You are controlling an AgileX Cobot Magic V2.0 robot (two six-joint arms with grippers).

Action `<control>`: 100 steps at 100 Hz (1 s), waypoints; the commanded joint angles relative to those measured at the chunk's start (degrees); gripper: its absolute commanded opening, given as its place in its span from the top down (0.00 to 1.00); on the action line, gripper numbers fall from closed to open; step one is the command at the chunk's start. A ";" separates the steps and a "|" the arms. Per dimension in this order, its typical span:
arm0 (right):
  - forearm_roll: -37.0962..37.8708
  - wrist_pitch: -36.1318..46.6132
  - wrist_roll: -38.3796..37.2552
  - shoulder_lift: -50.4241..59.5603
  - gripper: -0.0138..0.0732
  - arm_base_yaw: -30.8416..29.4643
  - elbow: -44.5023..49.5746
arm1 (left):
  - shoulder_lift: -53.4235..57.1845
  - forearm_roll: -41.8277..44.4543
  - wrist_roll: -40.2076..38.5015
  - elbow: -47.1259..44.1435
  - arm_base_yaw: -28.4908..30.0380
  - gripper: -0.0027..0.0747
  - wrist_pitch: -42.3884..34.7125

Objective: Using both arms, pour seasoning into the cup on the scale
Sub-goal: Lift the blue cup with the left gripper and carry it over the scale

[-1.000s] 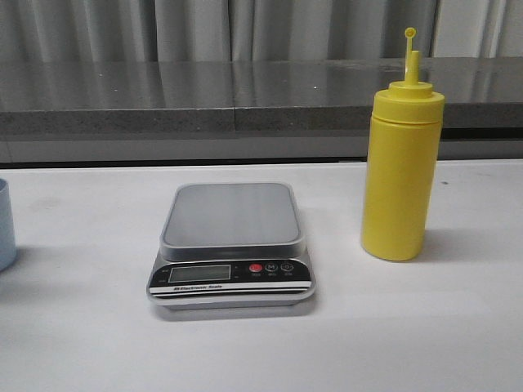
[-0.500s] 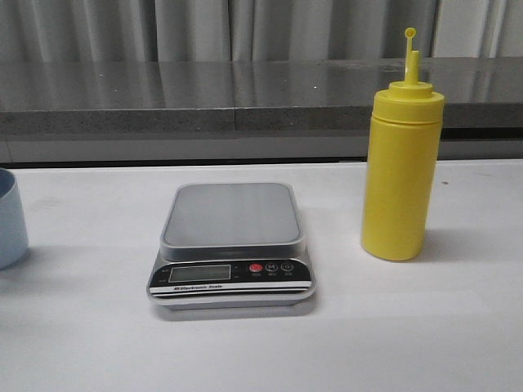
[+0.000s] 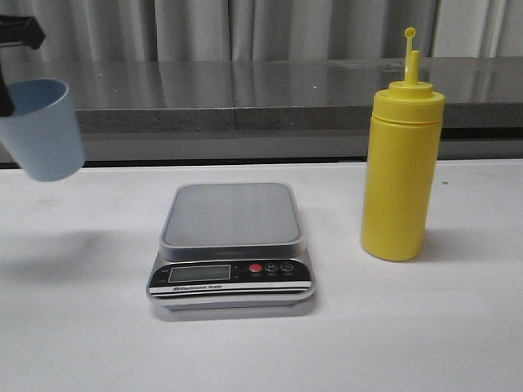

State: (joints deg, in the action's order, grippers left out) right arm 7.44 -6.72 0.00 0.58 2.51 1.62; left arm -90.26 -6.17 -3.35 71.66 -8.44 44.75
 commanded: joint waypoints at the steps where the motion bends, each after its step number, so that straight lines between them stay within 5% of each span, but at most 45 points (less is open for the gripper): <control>1: 0.50 4.66 0.00 0.88 0.92 -0.42 0.03 | 1.91 -0.89 0.11 4.70 -2.81 0.99 -0.10; 56: 0.50 4.66 0.00 0.88 0.92 -0.42 0.03 | -14.31 -0.89 0.11 26.33 -15.98 0.99 10.07; 100: 0.50 4.66 0.00 0.88 0.92 -0.42 0.03 | -21.48 -0.89 0.11 30.17 -19.30 0.99 13.27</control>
State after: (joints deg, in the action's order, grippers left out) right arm 7.44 -6.72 0.00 0.58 2.51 1.62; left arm -114.16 -6.42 -3.21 99.81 -27.22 58.61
